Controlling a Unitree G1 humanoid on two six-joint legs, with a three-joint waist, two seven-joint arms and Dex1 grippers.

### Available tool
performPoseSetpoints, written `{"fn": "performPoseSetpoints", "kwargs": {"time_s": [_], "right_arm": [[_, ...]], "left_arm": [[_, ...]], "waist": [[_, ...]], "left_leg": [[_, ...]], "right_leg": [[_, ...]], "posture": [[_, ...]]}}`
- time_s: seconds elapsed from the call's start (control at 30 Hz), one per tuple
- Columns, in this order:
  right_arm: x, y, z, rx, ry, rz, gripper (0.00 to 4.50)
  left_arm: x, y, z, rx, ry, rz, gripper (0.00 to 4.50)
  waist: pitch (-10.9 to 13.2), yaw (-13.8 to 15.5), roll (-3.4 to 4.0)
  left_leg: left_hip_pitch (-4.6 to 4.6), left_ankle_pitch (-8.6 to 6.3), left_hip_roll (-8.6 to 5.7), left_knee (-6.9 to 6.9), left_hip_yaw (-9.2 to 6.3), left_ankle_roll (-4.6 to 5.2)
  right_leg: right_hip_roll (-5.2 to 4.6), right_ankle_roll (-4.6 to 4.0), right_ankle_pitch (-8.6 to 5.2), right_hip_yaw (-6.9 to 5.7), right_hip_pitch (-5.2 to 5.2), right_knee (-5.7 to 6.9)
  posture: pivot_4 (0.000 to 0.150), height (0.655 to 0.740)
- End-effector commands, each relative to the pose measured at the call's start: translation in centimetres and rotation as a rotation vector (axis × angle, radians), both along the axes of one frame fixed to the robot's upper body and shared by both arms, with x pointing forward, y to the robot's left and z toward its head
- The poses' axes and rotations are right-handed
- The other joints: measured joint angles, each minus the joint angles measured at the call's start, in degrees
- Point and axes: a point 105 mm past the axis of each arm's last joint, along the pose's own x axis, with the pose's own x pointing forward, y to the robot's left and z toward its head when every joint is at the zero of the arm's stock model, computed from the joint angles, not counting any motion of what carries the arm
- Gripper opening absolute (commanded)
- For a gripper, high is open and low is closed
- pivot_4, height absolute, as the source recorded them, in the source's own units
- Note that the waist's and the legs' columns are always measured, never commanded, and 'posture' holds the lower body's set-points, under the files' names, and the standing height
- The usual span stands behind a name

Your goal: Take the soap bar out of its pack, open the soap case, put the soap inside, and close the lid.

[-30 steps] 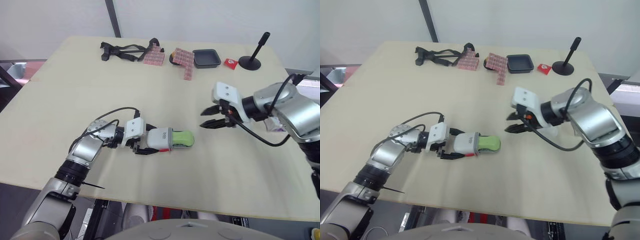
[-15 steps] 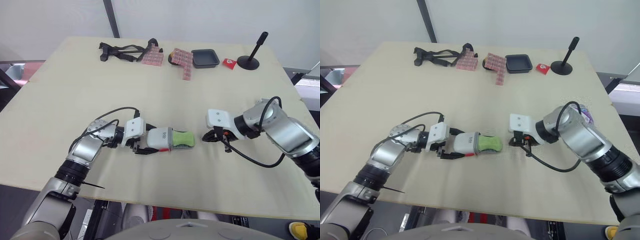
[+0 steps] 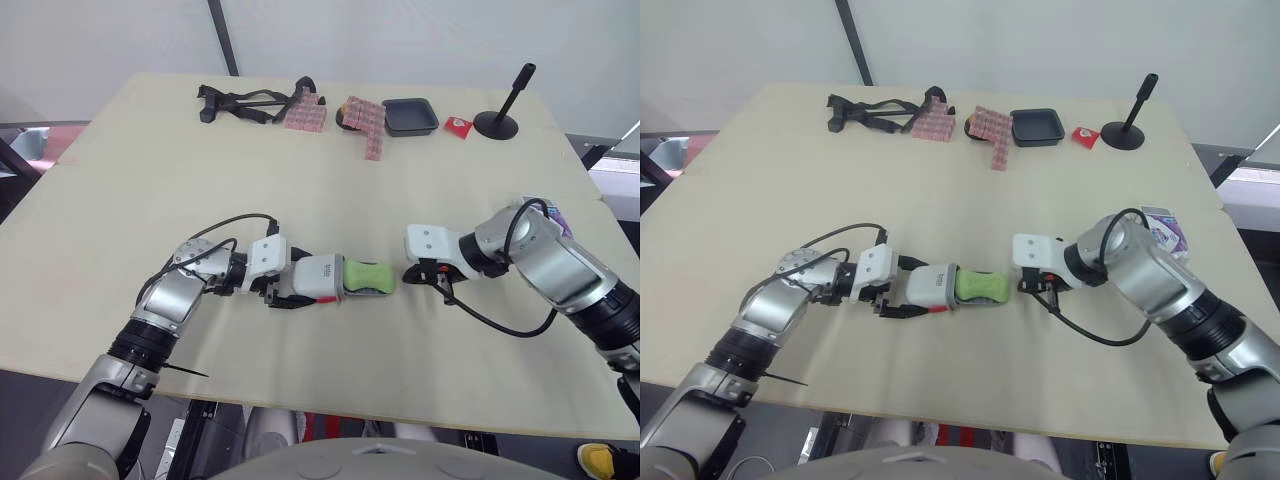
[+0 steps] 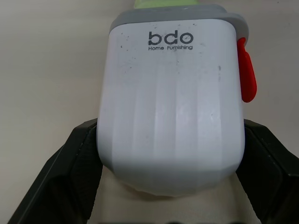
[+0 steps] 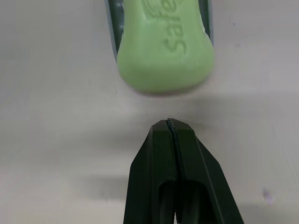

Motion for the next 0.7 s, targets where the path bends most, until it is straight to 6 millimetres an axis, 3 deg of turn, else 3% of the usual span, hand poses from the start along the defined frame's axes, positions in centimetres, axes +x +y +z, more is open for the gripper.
{"fn": "performPoseSetpoints", "kwargs": {"time_s": [0.03,0.43,0.7], "right_arm": [[0.8,-1.0,0.9,-0.032,-0.055,-0.006,0.03],[-0.2,2.3,-0.1,0.042,-0.037,0.063,0.03],[-0.4,3.5,0.1,0.078,-0.038,0.077,0.03]], "left_arm": [[0.2,0.1,0.8,-0.005,-0.034,-0.006,3.65],[0.3,0.1,0.9,-0.002,-0.034,-0.005,3.65],[0.3,0.2,0.8,0.003,-0.031,-0.009,3.65]], "waist": [[0.0,-0.05,0.0],[0.0,-0.4,0.0],[0.0,-0.6,0.0]], "left_leg": [[-0.01,0.0,0.0,0.0,0.0,0.0],[0.01,0.0,0.01,0.0,0.0,0.01],[0.03,0.0,0.01,0.0,0.0,0.0]], "right_leg": [[0.0,0.0,0.0,0.0,0.0,0.0],[0.0,0.0,0.0,-0.02,0.0,0.03],[0.0,0.0,0.0,-0.02,-0.01,0.03]], "posture": [[0.15,0.74],[0.15,0.74],[0.15,0.74]]}}
